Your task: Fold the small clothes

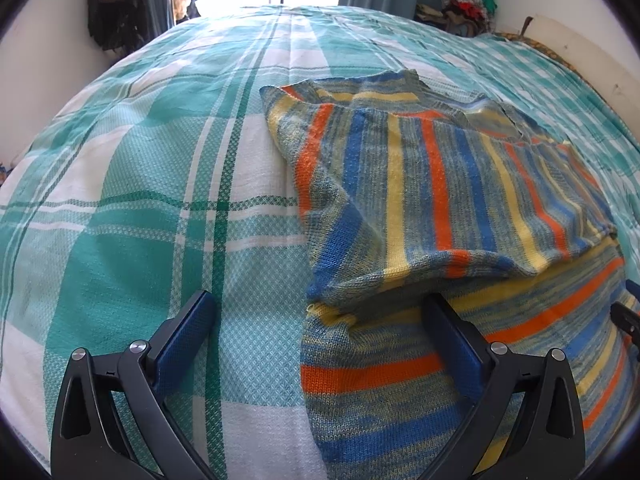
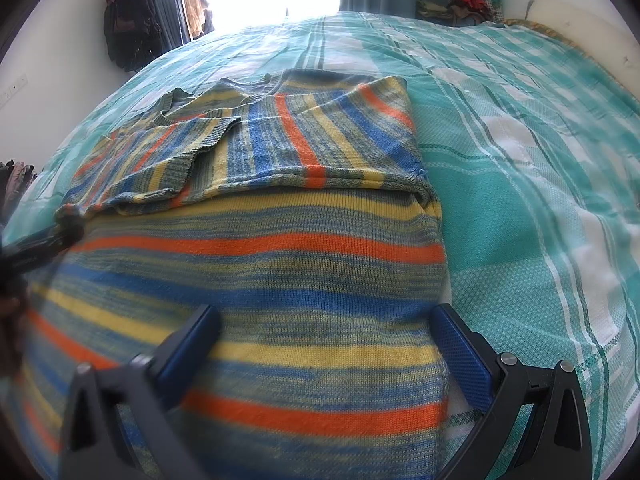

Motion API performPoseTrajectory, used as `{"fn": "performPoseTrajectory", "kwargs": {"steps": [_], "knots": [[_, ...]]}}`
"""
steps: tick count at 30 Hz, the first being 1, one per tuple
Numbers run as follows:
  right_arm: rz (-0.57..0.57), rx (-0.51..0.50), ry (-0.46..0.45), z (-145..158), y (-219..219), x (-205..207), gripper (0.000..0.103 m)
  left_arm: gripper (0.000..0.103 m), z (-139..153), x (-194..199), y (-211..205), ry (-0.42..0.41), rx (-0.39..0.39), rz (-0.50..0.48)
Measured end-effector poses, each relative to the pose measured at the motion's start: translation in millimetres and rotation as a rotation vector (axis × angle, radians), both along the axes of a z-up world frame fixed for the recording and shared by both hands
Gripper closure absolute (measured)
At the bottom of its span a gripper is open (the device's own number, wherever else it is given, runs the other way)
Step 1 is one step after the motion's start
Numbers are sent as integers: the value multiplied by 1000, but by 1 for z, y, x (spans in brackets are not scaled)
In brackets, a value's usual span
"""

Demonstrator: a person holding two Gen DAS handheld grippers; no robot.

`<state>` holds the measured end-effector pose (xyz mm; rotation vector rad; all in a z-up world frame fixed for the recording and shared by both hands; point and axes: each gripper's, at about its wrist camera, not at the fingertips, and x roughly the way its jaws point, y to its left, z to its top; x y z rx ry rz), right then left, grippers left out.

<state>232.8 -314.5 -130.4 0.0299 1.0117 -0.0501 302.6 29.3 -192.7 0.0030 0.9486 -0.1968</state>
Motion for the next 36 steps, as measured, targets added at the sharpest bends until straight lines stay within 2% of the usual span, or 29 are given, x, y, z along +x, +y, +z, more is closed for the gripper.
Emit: {"fn": "performPoseTrajectory", "kwargs": {"steps": [30, 36], "knots": [[0, 1, 0, 1, 0, 0, 0, 0, 1, -1, -2, -6, 12, 1], [1, 1, 0, 0, 0, -1, 0, 1, 6, 3, 1, 39, -6, -2]]}}
